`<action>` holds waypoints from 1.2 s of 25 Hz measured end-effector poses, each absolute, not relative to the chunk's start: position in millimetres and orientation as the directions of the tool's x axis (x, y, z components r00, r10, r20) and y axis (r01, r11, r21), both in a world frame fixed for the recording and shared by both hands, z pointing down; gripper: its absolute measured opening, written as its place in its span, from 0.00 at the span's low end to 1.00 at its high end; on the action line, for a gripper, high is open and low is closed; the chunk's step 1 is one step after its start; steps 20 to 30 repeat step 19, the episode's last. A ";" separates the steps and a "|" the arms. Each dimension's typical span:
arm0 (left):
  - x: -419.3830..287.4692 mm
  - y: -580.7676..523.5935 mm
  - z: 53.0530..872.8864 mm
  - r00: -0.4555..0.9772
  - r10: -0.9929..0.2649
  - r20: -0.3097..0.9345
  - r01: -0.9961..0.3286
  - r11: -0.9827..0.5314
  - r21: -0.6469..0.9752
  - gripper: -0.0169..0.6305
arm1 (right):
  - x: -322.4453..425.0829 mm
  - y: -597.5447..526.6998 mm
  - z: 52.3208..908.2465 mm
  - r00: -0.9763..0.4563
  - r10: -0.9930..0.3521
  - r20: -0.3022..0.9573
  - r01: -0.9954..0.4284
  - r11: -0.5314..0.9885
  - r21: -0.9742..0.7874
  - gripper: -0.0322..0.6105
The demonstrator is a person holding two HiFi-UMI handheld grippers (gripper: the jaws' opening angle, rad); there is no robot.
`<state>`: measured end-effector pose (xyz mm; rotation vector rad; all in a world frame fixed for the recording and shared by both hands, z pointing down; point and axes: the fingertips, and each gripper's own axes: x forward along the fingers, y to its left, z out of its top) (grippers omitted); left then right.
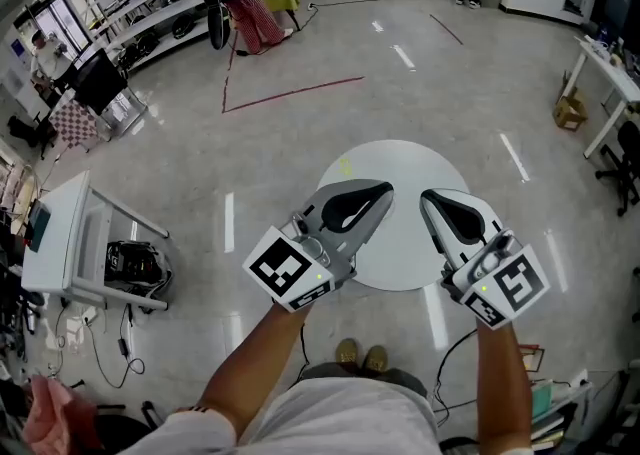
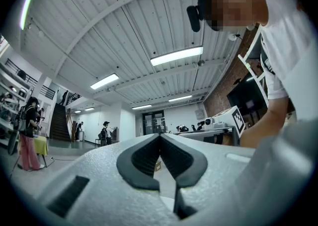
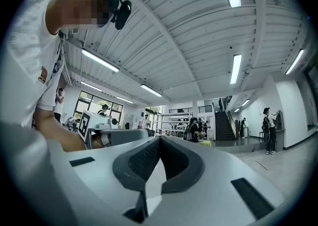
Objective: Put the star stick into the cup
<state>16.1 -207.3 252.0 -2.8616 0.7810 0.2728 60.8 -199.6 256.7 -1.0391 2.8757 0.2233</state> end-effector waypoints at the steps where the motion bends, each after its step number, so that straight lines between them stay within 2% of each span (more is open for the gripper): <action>1: 15.2 -207.1 252.6 0.847 -0.486 -0.216 -0.515 -0.850 -0.107 0.05 | 60.0 -199.5 257.4 -0.768 -0.630 -0.119 -0.640 0.760 0.110 0.07; 30: 3.9 -204.8 256.9 0.847 -0.490 -0.208 -0.517 -0.850 -0.103 0.05 | 47.3 -197.0 261.1 -0.771 -0.626 -0.116 -0.636 0.764 0.106 0.07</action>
